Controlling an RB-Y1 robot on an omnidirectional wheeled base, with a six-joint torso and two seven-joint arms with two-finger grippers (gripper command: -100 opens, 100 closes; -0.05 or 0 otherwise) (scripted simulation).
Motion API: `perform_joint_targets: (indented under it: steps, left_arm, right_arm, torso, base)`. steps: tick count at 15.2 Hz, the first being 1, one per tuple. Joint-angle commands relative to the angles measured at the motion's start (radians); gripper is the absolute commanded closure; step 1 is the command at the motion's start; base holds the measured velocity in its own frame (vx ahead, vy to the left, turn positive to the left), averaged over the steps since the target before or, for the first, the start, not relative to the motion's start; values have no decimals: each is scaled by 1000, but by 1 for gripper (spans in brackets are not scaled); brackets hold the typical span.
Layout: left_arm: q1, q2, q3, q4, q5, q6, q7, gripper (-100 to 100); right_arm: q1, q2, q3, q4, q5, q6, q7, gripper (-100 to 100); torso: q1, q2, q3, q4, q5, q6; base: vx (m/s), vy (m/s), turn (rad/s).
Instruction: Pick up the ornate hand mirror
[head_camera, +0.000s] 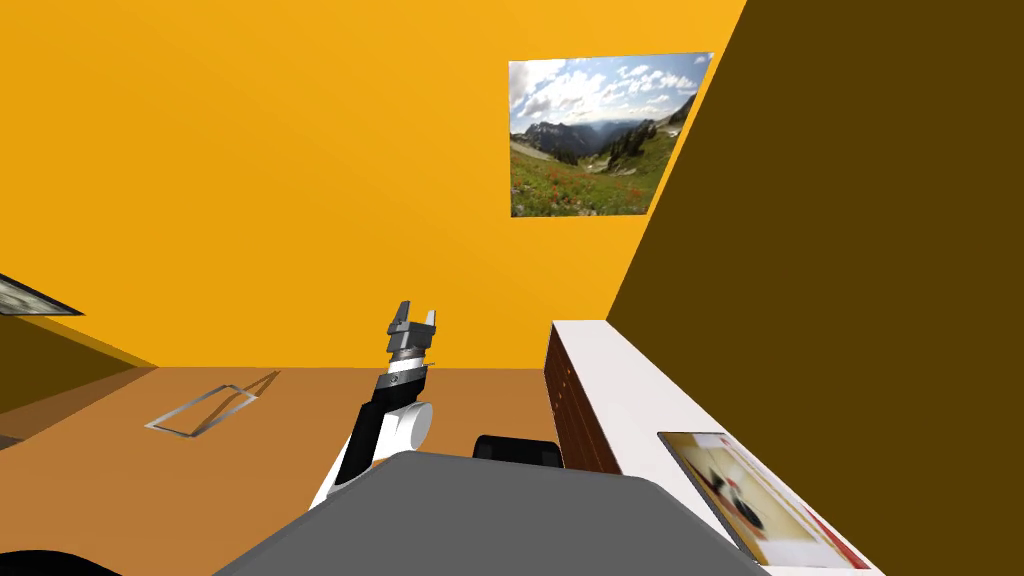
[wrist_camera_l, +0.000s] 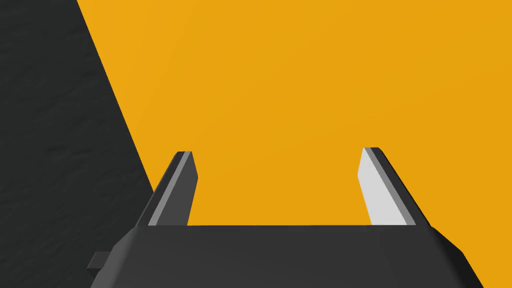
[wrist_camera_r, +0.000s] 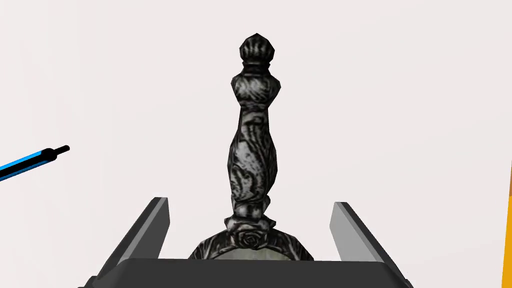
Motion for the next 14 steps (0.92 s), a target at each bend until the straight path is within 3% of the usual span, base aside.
perform_joint_targets:
  steps: [1, 5, 6, 7, 11, 14]
  left_arm:
    - [0, 0, 0, 0, 0, 0, 0, 0]
    - [0, 0, 0, 0, 0, 0, 0, 0]
    - [0, 0, 0, 0, 0, 0, 0, 0]
    - [0, 0, 0, 0, 0, 0, 0, 0]
    - [0, 0, 0, 0, 0, 0, 0, 0]
    - [0, 0, 0, 0, 0, 0, 0, 0]
  right_arm:
    - [-11, 31, 0, 22, 15, 7, -2, -100]
    - [-29, 90, -6, 58, 42, 22, -5, -100]
    - [-22, 69, -6, 42, 32, 19, -3, -100]
    - [-23, 73, -6, 45, 34, 20, -3, 100]
    - [-23, 73, -6, 43, 34, 18, -3, 100]
    - [-6, 11, 2, 10, 6, 2, -2, 100]
  torso:
    - [0, 0, 0, 0, 0, 0]
    - [3, 6, 4, 1, 1, 0]
    - [3, 6, 4, 2, 1, 0]
    - [4, 6, 4, 2, 1, 0]
    - [2, 5, 3, 1, 0, 1]
    - [2, 4, 3, 1, 1, 1]
  base:
    - [-8, -22, 34]
    - [-27, -11, 26]
    - [-18, -7, 12]
    - [-6, -3, 0]
    - [0, 0, 0]
    - [18, 15, -47]
